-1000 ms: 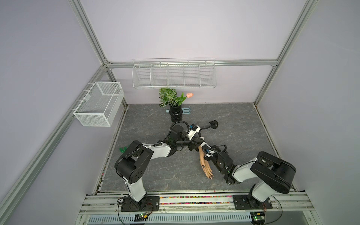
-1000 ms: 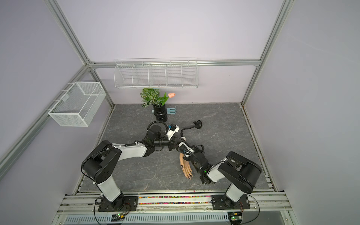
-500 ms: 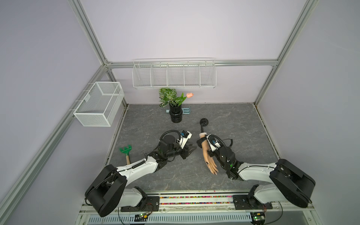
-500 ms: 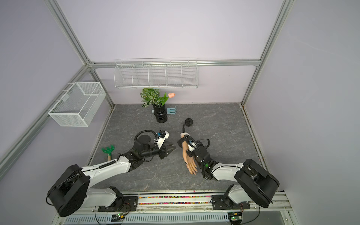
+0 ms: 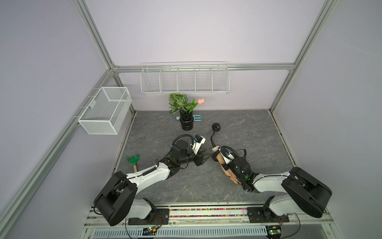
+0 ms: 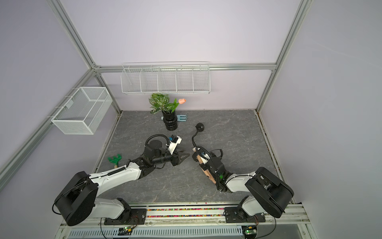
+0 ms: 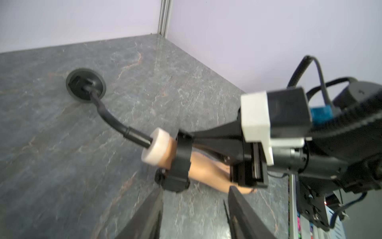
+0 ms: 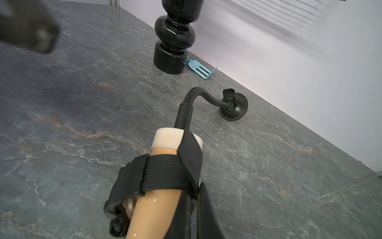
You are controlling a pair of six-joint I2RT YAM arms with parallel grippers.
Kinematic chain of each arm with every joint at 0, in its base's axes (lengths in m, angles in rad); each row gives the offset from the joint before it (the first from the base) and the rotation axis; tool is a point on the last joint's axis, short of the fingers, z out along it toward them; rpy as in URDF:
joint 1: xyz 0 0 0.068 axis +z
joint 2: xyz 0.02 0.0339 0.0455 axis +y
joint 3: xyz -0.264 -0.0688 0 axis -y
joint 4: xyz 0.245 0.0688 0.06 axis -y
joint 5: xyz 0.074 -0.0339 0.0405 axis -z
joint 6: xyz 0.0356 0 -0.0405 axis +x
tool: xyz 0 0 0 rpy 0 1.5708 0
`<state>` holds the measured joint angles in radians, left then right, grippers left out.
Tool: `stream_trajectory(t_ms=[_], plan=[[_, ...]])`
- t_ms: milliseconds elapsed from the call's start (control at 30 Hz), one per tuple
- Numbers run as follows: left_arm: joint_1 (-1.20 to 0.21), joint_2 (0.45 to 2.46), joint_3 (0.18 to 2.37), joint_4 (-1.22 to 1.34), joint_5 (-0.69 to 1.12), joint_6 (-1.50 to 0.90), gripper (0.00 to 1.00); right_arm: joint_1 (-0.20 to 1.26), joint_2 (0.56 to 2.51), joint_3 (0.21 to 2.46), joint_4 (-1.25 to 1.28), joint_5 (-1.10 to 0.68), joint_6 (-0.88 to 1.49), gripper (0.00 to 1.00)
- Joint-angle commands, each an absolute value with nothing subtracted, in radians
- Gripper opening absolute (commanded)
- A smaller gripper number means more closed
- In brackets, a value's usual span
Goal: Take off the watch
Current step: Untie the watch from the hand.
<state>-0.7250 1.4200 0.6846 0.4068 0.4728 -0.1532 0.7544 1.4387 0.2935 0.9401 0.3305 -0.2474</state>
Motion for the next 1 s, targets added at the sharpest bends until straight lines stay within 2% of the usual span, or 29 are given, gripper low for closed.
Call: stream_trajectory(t_ms=[0, 200, 400, 500, 600, 733, 833, 967], plan=[[-0.729, 1.514, 0.714, 0.504, 0.512, -0.217, 0.52, 0.76, 1.432, 0.29, 1.021, 0.29, -0.255, 0.07], [-0.752, 1.663, 0.737, 0.494, 0.408, -0.231, 0.51, 0.761, 1.421, 0.287, 0.981, 0.295, -0.243, 0.07], [-0.764, 1.691, 0.723, 0.546, 0.475, -0.218, 0.54, 0.761, 1.423, 0.296, 0.941, 0.284, -0.232, 0.06], [-0.762, 1.65, 0.697, 0.565, 0.478, -0.178, 0.6, 0.761, 1.421, 0.301, 0.923, 0.285, -0.222, 0.07], [-0.767, 1.634, 0.742, 0.47, 0.469, -0.098, 0.64, 0.761, 1.408, 0.304, 0.904, 0.26, -0.213, 0.08], [-0.845, 1.698, 0.874, 0.254, 0.407, 0.079, 0.61, 0.76, 1.406, 0.324, 0.858, 0.25, -0.197, 0.1], [-0.846, 1.736, 0.843, 0.369, 0.425, 0.028, 0.61, 0.761, 1.409, 0.319, 0.862, 0.259, -0.186, 0.1], [-0.848, 1.778, 0.849, 0.363, 0.412, 0.02, 0.57, 0.76, 1.405, 0.318, 0.859, 0.25, -0.177, 0.1]])
